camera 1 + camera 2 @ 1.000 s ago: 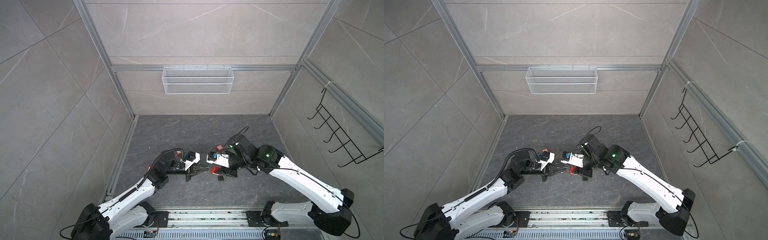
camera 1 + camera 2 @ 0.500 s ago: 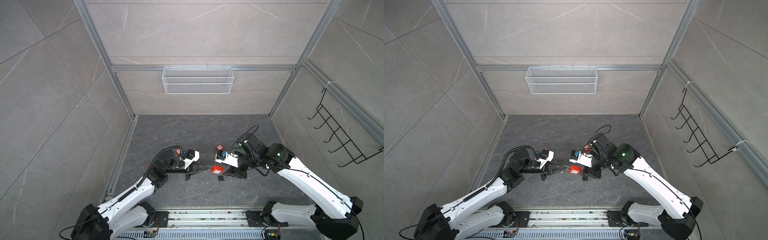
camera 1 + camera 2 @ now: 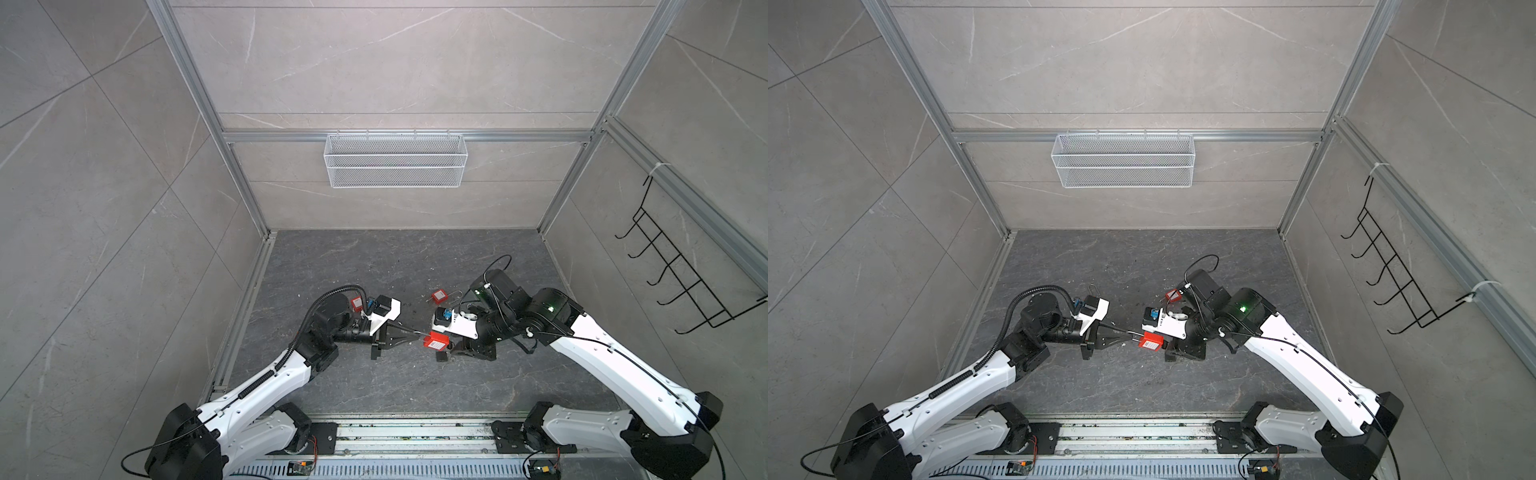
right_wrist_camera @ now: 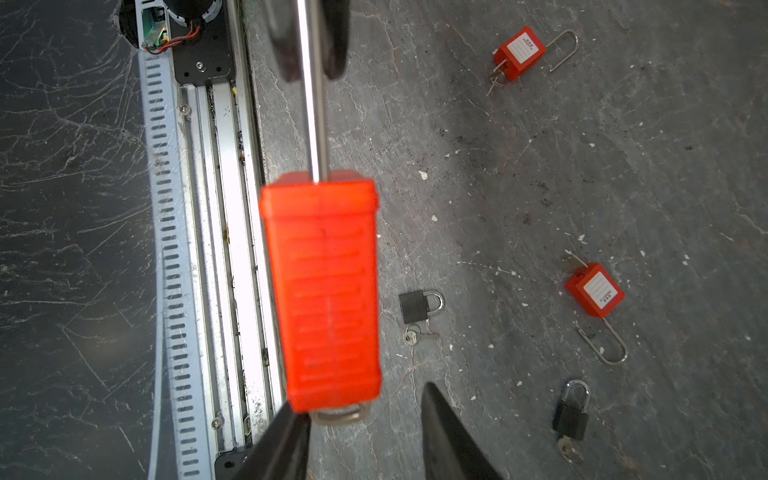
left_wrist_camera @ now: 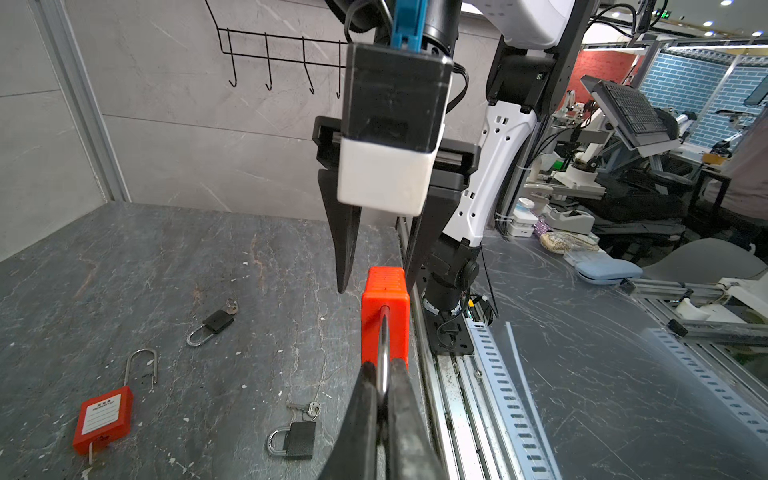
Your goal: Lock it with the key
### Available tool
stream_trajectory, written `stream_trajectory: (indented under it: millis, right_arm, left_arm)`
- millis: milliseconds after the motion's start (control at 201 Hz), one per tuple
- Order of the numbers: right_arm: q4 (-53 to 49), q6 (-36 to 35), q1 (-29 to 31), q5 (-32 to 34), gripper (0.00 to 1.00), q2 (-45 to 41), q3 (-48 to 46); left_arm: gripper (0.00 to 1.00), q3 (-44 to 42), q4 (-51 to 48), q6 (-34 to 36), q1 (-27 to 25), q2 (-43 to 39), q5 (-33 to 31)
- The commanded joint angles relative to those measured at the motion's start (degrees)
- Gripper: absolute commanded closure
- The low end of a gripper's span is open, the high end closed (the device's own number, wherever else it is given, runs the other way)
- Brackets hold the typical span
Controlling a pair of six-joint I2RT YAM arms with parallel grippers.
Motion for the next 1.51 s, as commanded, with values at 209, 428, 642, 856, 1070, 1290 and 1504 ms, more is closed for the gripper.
stream_trajectory:
  millis: [209,428,642,856,1070,1290,1504]
  right_arm:
    - [8.01,0.88,-0.51,-4.05,0.68,-0.01,-4.37]
    - [13.08,1.67,-0.49,0.31,0.76,-1.97,-7.85]
    - [6.94,-0.67,-0.52,2.08,0.60,-4.17,-6.55]
    - [-0.51,-2.52,-0.49,0.72,0.61,-2.80,-2.24]
    - [-0.80,-3.23,-0.47,-2.38,0.65,-0.10,-0.52]
    - [-0.21,-3.85,-0.46,-3.42,0.73,0.96,-0.97]
    - [1.39,-4.30,-0.47,-2.94,0.91,-1.64,-3.26]
  left_arm:
    - [1.00,1.81,8.38,-3.46,-0.33,1.23,1.06]
    - [1.00,1.32,9.16,-3.21,-0.35,1.36,-0.72]
    - [1.00,2.30,4.11,0.12,-0.33,0.67,-0.82]
    - [1.00,3.58,0.43,2.05,-0.33,1.04,0.87]
    - [1.00,4.47,-0.79,2.73,-0.32,1.61,1.71]
    - [1.00,5.14,-3.42,4.32,-0.43,1.56,2.10]
    - [1.00,5.65,-7.09,6.91,-0.41,1.19,1.85]
